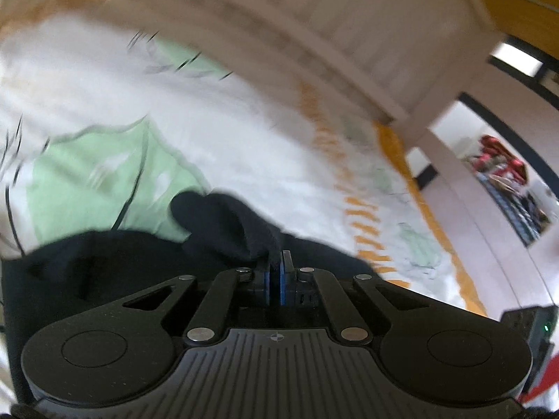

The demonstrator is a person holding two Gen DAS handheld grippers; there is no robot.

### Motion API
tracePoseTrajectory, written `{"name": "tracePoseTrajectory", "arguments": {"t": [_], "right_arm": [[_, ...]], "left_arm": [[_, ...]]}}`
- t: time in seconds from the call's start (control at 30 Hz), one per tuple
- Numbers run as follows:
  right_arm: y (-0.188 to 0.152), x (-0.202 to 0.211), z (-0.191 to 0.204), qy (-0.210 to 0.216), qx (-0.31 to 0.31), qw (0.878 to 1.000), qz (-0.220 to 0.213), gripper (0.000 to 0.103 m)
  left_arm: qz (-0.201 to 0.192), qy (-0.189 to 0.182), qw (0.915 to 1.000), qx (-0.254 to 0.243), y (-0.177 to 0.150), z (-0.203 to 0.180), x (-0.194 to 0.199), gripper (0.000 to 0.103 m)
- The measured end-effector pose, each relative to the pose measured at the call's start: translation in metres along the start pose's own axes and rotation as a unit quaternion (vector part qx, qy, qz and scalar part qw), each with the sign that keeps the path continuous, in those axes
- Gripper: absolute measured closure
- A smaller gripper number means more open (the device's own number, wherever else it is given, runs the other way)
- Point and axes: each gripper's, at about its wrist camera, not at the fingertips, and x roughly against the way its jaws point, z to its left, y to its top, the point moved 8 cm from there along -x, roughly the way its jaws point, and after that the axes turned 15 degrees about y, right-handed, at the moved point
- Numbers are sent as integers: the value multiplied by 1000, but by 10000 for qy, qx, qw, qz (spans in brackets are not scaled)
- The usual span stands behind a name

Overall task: Fold large clothes
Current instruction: 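Lift the held hood end with both grippers and fold it toward the hem, then lower the folded end onto the hoodie and open both grippers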

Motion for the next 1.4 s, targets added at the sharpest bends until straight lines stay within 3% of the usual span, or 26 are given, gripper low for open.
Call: {"name": "tracePoseTrajectory", "arguments": {"t": [0.17, 0.3, 0.37, 0.43, 0.57, 0.9, 1.0, 1.07, 1.1, 1.17, 1.3, 1.4], "right_arm": [[-4, 33, 9, 104, -6, 9999, -45, 79], [-35, 34, -19, -247, -260, 9990, 284, 78], [-51, 28, -36, -486, -351, 9970, 482, 72], [-60, 26, -45, -503, -457, 9968, 414, 75], [-60, 27, -46, -512, -505, 9971, 258, 75], [-65, 31, -42, -622, -152, 9979, -19, 71], [-65, 33, -35, -586, -50, 9983, -44, 50], [-64, 36, -27, -542, 75, 9985, -96, 24], [-63, 38, -23, -556, 168, 9982, -126, 19], [-61, 44, -19, -657, 319, 9972, -186, 14], [-59, 62, -16, -918, 446, 9941, -377, 8], [-56, 73, -12, -1143, 687, 9897, -524, 8]], "left_arm": [[133, -168, 9998, -1, -30, -4, 27, 99], [534, 233, 9982, -103, -80, 13, 8, 99], [702, 393, 9967, -78, -100, 22, -2, 98], [745, 517, 9959, -34, -114, 31, -8, 97], [597, 491, 9968, 223, -119, 41, -8, 94], [277, 476, 9983, 185, -122, 40, -6, 90], [266, 354, 9988, 186, -122, 36, 0, 70], [200, 322, 9993, 67, -121, 29, 7, 44], [131, 343, 9993, -40, -121, 25, 11, 39], [-35, 474, 9983, -348, -120, 16, 21, 27], [-533, 920, 9900, -928, -115, 3, 45, 18], [-840, 1134, 9841, -1080, -105, -4, 54, 13]]}}
